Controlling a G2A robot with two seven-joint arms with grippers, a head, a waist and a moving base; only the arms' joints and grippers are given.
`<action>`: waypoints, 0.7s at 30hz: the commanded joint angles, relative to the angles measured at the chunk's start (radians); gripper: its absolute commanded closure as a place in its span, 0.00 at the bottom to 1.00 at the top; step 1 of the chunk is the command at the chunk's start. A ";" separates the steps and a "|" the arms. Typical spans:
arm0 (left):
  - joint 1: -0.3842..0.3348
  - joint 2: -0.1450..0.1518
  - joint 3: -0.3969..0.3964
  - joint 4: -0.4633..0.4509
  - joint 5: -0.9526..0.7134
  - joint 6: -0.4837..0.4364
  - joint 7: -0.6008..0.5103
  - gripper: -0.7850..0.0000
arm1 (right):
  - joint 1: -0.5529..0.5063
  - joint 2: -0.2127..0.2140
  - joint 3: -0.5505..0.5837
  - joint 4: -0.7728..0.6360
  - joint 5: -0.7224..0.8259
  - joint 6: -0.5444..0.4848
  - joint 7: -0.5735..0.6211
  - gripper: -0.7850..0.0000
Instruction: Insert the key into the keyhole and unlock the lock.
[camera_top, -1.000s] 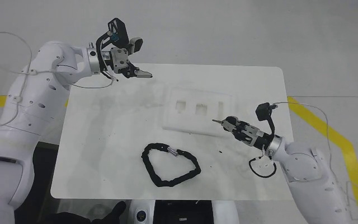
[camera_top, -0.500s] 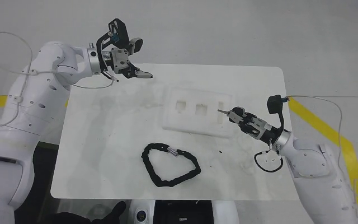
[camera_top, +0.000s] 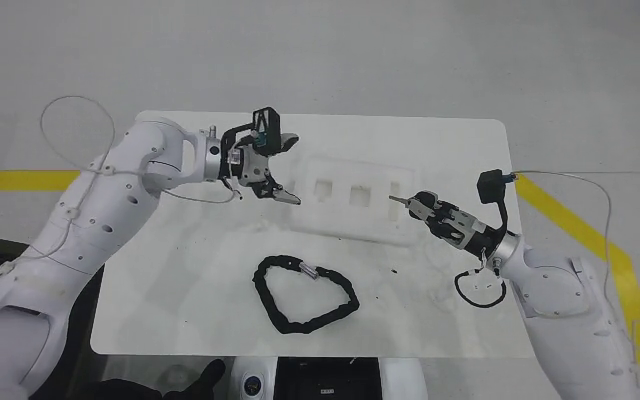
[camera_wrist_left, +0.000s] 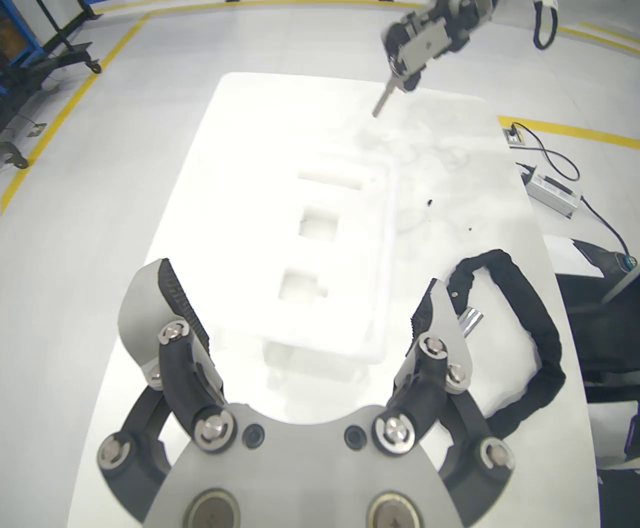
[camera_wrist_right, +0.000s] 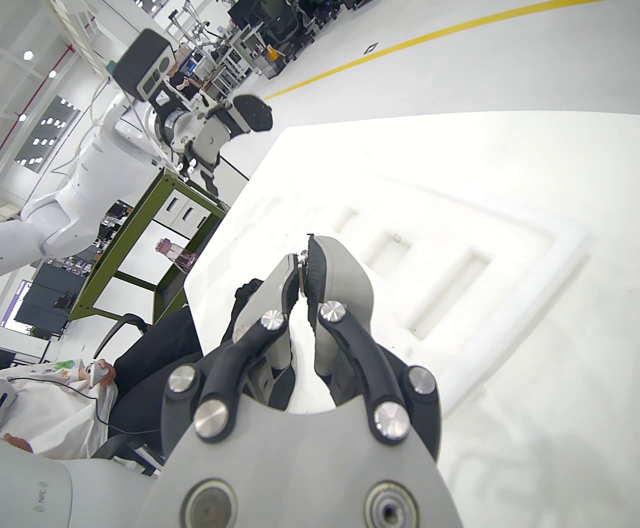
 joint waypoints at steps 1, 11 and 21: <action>0.001 0.005 0.031 -0.010 -0.011 0.000 -0.008 0.00 | 0.000 0.000 0.000 0.000 0.000 0.000 0.000 1.00; -0.070 0.029 0.202 -0.086 0.123 0.000 0.034 0.00 | 0.000 0.000 0.000 0.000 0.000 0.000 0.000 1.00; -0.105 0.037 0.266 -0.078 0.152 0.000 0.096 0.00 | 0.000 0.000 0.000 0.000 0.000 0.000 0.000 1.00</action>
